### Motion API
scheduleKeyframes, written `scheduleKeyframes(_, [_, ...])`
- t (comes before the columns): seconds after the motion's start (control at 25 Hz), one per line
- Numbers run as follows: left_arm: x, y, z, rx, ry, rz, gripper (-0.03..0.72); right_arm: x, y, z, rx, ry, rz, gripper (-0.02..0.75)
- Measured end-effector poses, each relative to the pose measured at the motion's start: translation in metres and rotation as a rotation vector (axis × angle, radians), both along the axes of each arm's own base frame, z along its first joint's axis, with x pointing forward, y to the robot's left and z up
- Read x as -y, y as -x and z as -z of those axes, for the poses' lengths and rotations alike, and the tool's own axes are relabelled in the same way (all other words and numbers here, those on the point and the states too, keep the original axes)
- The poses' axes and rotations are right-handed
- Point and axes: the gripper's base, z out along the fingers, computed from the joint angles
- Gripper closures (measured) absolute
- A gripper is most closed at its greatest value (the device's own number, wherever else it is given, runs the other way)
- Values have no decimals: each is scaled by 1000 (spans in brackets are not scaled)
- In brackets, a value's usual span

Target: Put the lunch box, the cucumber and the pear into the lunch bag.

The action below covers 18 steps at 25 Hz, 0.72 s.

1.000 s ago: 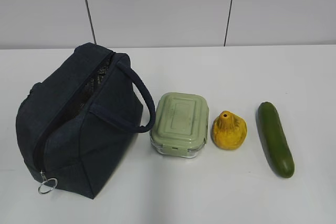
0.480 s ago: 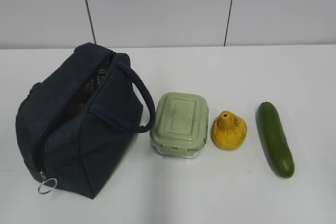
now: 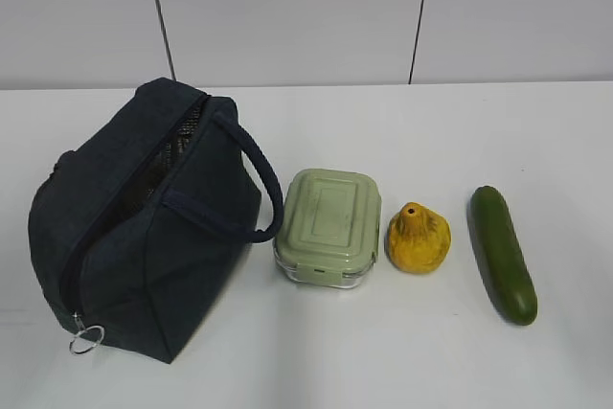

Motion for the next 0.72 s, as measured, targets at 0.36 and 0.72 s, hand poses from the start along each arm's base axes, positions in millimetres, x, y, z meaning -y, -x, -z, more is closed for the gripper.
scheduleKeyframes(0.36, [16, -81, 28, -213, -53, 167, 298, -16, -66, 14, -224, 17, 1, 381])
scheduleKeyframes(0.72, [22, -129, 39, -285, -88, 245, 295, -10, -124, 40, -429, -38, 37, 381])
